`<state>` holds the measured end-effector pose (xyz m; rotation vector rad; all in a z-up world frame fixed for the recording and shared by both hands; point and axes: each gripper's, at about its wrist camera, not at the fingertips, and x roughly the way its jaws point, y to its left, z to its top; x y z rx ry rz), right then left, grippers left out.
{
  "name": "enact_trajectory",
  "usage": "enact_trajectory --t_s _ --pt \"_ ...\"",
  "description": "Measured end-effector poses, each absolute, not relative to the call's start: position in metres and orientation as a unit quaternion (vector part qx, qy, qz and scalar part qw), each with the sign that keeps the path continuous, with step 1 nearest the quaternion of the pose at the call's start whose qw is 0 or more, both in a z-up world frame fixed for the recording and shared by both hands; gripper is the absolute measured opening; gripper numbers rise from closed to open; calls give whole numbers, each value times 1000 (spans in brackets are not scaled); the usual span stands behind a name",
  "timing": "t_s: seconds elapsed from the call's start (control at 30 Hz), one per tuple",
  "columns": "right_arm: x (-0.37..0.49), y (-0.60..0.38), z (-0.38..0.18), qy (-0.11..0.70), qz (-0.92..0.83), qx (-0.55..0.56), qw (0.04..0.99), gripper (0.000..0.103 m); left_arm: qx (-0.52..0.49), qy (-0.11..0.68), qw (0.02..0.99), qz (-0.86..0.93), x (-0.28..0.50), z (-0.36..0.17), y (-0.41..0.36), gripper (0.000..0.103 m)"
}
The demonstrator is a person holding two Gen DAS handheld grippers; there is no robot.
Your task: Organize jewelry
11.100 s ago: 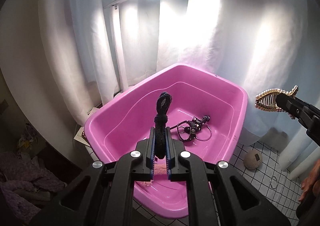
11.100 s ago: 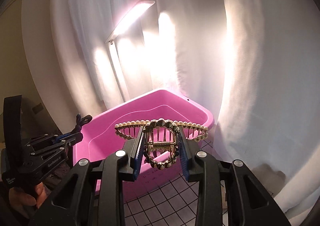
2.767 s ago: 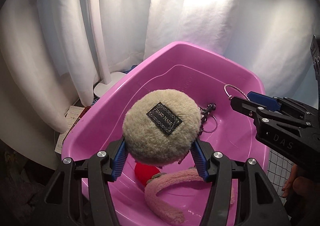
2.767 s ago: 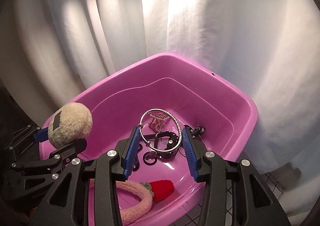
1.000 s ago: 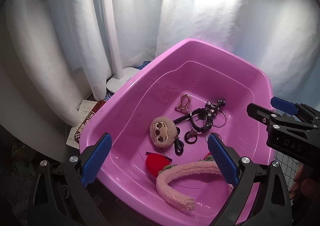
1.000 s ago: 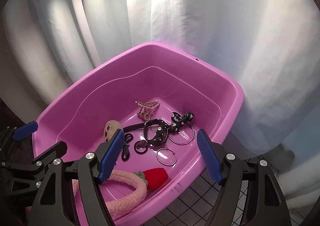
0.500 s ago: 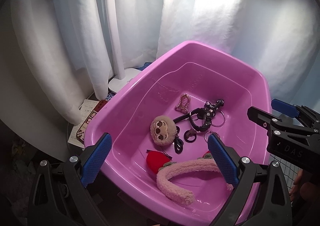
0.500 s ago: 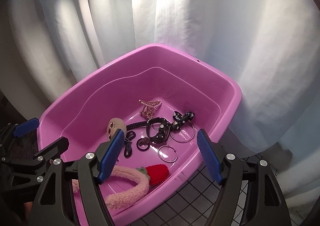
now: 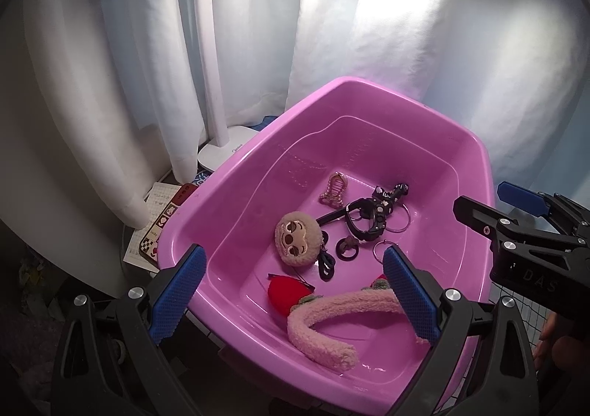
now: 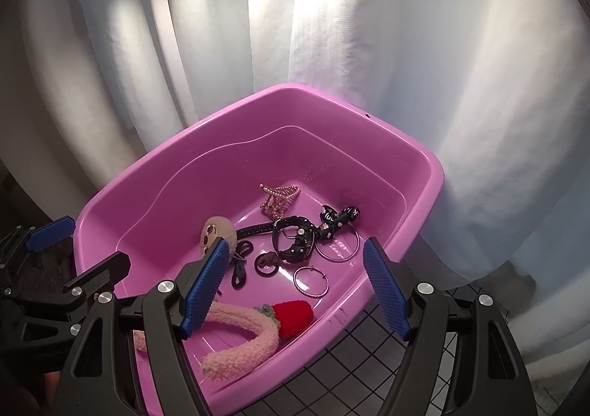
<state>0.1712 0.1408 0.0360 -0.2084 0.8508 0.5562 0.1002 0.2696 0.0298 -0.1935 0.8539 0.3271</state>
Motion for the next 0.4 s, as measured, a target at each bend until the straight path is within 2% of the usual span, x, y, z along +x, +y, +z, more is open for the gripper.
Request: enact_trajectory --t_s 0.4 --pt "166 141 37 406 265 -99 869 72 -114 423 886 155 99 28 276 95"
